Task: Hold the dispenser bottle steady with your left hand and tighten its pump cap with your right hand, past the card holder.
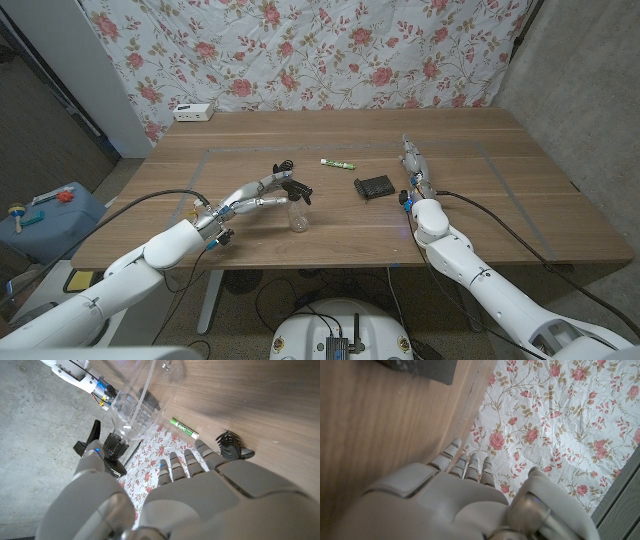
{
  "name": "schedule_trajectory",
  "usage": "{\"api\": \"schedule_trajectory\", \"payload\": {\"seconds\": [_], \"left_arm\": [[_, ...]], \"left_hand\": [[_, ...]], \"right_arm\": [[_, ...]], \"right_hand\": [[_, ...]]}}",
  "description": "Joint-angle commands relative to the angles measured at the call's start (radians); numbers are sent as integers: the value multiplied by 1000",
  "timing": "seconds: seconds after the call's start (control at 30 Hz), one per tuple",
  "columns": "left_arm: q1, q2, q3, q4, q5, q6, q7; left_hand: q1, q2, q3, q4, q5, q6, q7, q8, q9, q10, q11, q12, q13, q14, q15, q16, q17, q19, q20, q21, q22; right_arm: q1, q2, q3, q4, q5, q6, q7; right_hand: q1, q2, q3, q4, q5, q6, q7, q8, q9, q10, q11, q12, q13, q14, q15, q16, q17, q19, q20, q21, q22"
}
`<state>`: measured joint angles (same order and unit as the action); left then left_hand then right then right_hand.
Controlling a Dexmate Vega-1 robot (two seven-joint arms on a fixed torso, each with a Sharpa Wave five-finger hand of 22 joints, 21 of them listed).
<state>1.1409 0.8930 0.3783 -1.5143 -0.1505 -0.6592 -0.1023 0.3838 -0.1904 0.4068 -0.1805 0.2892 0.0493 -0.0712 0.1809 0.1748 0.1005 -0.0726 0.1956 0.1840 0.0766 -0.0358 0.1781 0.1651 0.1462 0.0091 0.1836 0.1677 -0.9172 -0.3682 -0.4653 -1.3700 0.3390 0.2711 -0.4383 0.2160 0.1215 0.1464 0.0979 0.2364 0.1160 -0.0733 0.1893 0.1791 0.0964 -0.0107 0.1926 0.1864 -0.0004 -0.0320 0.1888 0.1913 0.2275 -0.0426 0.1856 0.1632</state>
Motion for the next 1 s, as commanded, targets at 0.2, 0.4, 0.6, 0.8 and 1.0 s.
{"api": "schedule_trajectory", "payload": {"seconds": [0.2,0.4,0.6,0.8,1.0], "left_arm": [[-42,-6,35,29,-29,-3,-66],[-66,-8,51,45,-41,4,-97],[-92,-5,70,54,-47,13,-135],[-104,2,81,51,-40,24,-150],[-121,2,94,58,-28,25,-163]], "left_hand": [[28,-3,-18,2,11,-20,5,-2,1,-14,3,-3,2,-9,-52,-2,4,-11,4,-3,3],[44,-3,-30,1,17,-36,14,-4,1,-26,5,-5,2,-11,-40,-2,4,-17,12,-3,3],[65,-4,-45,1,26,-61,23,-7,1,-36,11,-6,2,-15,-34,-2,4,-28,23,-4,3],[88,-2,-56,-1,34,-73,30,-5,1,-42,13,-5,2,-12,-32,0,4,-34,27,-4,3],[114,1,-65,-2,43,-79,34,-2,1,-38,11,-1,2,-4,-39,3,4,-47,27,-6,3]], "right_arm": [[-34,-11,5,-53,-12,-26,-28],[-44,-10,8,-59,-14,-26,-38],[-45,-2,7,-49,-16,-15,-42],[-44,5,6,-41,-19,-7,-45],[-45,10,5,-36,-24,1,-52]], "right_hand": [[2,-1,6,-4,5,-4,2,-1,3,0,0,-1,1,-5,-18,6,2,8,-39,1,3],[2,-2,6,-5,5,-5,3,-1,3,0,0,0,1,-5,-17,6,1,8,-39,1,3],[2,-2,7,-6,5,-5,2,-1,3,1,-2,0,1,-4,-17,6,1,8,-38,1,3],[3,-3,7,-7,6,-5,1,-1,3,1,-2,0,1,-4,-17,6,1,8,-38,1,3],[3,-3,8,-8,6,-4,1,-1,3,1,-4,0,1,-4,-17,6,1,8,-37,1,3]]}}
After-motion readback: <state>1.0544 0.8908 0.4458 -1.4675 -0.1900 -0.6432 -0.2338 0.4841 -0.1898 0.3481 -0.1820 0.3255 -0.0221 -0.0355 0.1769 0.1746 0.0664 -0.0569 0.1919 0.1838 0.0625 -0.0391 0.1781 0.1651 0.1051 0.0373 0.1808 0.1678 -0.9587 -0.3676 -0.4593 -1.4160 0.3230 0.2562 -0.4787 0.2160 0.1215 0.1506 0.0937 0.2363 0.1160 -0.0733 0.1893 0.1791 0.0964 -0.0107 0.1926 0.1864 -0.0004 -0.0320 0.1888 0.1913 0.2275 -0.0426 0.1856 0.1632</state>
